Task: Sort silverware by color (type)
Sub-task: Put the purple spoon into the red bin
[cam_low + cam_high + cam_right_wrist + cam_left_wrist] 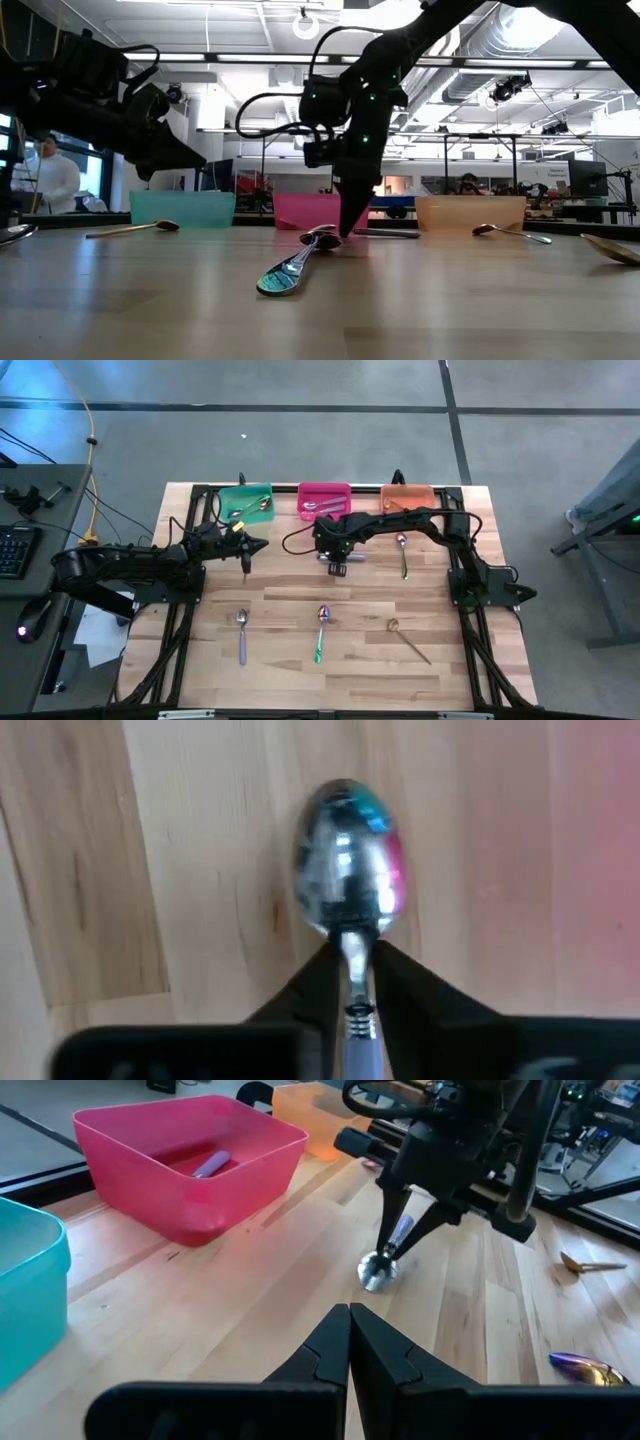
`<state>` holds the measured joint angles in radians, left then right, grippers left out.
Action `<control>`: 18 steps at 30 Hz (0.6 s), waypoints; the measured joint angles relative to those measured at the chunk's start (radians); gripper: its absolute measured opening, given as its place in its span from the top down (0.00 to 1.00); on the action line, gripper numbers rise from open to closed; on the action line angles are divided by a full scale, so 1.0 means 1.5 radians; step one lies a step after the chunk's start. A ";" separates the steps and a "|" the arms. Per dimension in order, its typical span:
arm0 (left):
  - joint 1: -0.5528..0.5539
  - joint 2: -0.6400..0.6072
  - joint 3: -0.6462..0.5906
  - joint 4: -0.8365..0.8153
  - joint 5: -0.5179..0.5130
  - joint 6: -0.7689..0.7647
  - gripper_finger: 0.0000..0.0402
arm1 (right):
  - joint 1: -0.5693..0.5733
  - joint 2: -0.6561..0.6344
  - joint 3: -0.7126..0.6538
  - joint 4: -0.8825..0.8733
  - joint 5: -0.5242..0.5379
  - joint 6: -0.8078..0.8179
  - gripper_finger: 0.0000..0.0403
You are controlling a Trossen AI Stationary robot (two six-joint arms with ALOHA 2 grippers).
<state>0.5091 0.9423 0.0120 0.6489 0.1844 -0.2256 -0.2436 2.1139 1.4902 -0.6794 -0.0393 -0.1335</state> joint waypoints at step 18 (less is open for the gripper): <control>0.000 0.000 0.000 -0.001 -0.005 0.007 1.00 | -0.009 -0.007 0.033 -0.033 -0.045 -0.048 1.00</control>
<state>0.5091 0.9421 0.0120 0.6476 0.1773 -0.2159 -0.2565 2.1040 1.5404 -0.7294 -0.1074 -0.2048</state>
